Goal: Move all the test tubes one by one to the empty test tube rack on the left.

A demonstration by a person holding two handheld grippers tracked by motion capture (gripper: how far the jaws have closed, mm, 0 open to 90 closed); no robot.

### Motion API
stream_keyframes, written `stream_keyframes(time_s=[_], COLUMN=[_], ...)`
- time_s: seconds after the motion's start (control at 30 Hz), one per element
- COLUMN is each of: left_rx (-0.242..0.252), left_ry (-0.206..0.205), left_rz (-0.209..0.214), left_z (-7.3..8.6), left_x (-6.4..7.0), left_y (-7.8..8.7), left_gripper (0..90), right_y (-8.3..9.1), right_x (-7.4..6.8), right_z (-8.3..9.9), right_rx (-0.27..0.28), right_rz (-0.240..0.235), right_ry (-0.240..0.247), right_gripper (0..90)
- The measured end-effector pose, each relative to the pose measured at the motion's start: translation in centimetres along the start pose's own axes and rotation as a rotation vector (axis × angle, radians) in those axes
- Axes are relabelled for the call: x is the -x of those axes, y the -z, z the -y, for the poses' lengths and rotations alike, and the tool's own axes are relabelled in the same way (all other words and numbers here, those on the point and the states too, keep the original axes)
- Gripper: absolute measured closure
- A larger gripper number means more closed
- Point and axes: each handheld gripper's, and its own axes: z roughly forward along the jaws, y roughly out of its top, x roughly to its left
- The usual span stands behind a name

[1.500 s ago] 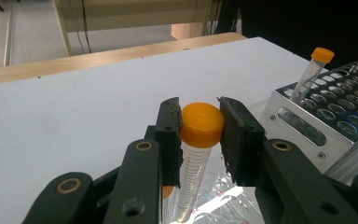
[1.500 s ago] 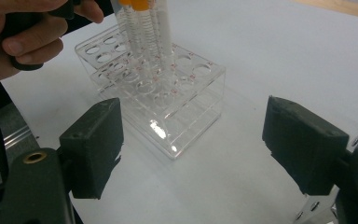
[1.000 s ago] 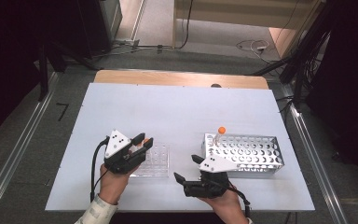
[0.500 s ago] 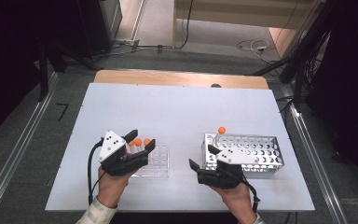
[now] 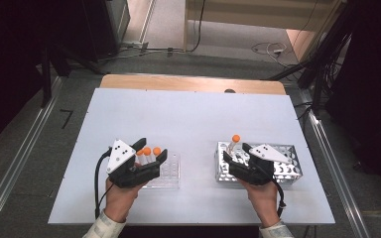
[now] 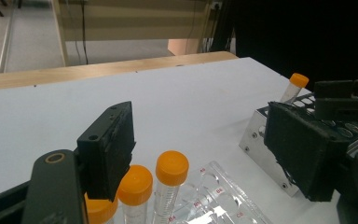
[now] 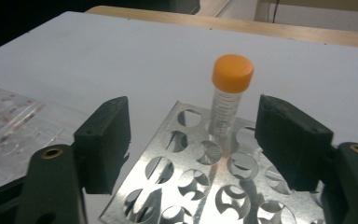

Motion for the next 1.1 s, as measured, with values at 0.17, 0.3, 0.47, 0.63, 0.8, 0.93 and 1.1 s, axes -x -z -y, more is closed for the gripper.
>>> stream_keyframes(time_s=[0.17,0.3,0.47,0.63,0.8,0.93,1.1], left_rx=[-0.001,-0.005,-0.008,-0.009,-0.013,-0.017,-0.015], left_ry=[0.000,-0.003,-0.005,-0.001,-0.005,-0.006,-0.006], left_rz=[-0.001,0.001,0.005,0.006,0.007,0.008,0.007], left_z=[0.0,0.1,0.1,0.1,0.2,0.2,0.2], left_x=[0.0,0.1,0.2,0.2,0.2,0.3,0.2], left_y=[0.0,-0.1,-0.1,-0.1,-0.2,-0.2,-0.2], left_gripper=[24.4,24.6,24.8,25.2,25.3,25.3,25.3], right_y=[-1.0,-1.7,-2.6,-3.2,-3.4,-3.3,-2.6], right_x=[0.7,1.0,1.0,0.9,0.8,0.8,0.8], right_z=[-0.1,-0.2,-0.2,-0.3,-0.3,-0.3,-0.7], right_rx=[-0.012,-0.027,-0.056,-0.074,-0.088,-0.082,-0.040], right_rz=[0.039,0.051,0.066,0.079,0.074,0.071,0.077], right_ry=[-0.006,-0.016,-0.007,-0.002,-0.007,-0.007,-0.011], right_gripper=[41.8,47.9,54.9,60.7,68.8,71.4,71.6])
